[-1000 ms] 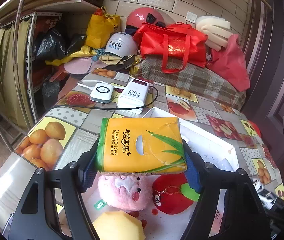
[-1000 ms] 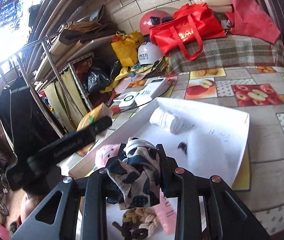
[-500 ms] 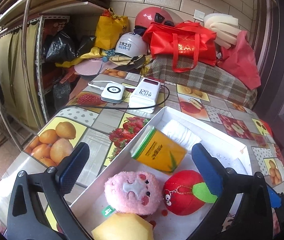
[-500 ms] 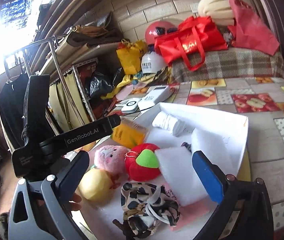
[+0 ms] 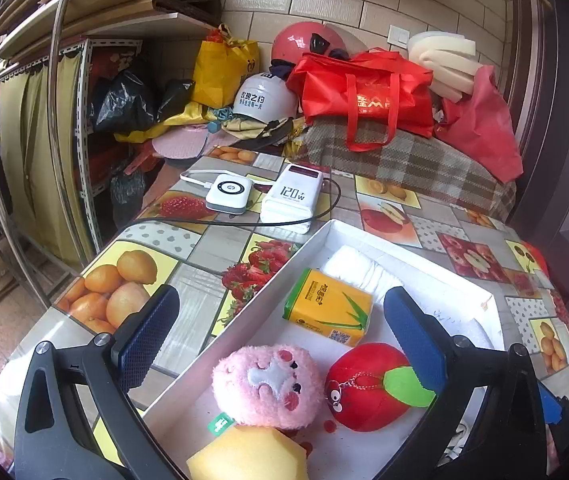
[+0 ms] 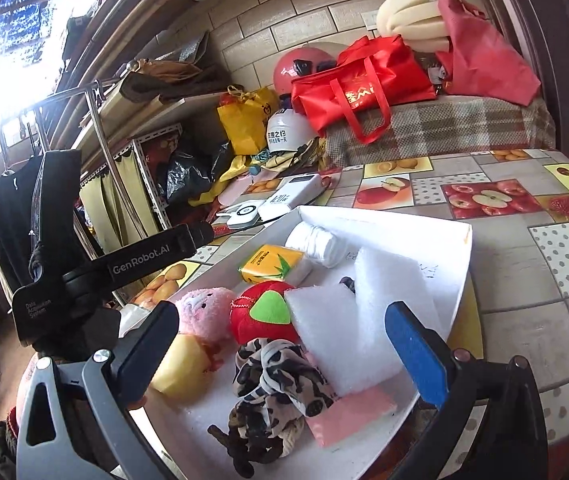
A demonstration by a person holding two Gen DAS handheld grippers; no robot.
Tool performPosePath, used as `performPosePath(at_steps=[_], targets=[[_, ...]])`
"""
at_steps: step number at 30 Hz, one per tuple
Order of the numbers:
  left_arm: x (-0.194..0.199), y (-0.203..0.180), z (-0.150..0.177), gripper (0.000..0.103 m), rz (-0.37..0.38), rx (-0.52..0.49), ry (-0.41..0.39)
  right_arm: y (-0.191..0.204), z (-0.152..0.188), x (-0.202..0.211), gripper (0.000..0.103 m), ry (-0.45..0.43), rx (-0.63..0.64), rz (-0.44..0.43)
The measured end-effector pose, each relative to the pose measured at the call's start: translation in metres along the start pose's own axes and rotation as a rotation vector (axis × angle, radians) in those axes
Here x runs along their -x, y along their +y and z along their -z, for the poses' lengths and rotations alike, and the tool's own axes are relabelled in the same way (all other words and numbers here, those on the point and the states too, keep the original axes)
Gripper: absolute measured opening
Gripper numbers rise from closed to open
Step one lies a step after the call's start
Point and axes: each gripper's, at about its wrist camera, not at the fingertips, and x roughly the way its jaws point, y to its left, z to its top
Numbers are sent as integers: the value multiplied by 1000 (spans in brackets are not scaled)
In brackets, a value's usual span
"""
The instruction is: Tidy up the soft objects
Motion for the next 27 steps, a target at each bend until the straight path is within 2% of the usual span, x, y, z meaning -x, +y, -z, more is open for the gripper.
performPosePath(at_steps=[11, 16, 21, 24, 27], targets=[[4, -8, 0, 103, 36, -16, -7, -6, 4, 6, 103, -20, -25, 10], [11, -15, 0, 103, 76, -38, -20, -7, 3, 13, 103, -40, -26, 21], [30, -31, -1, 103, 63, -82, -58, -5, -3, 44, 103, -128, 5, 44], [49, -41, 2, 103, 31, -107, -85, -7, -5, 75, 103, -194, 47, 104], [71, -54, 11, 103, 6, -132, -103, -14, -5, 106, 103, -247, 56, 205]])
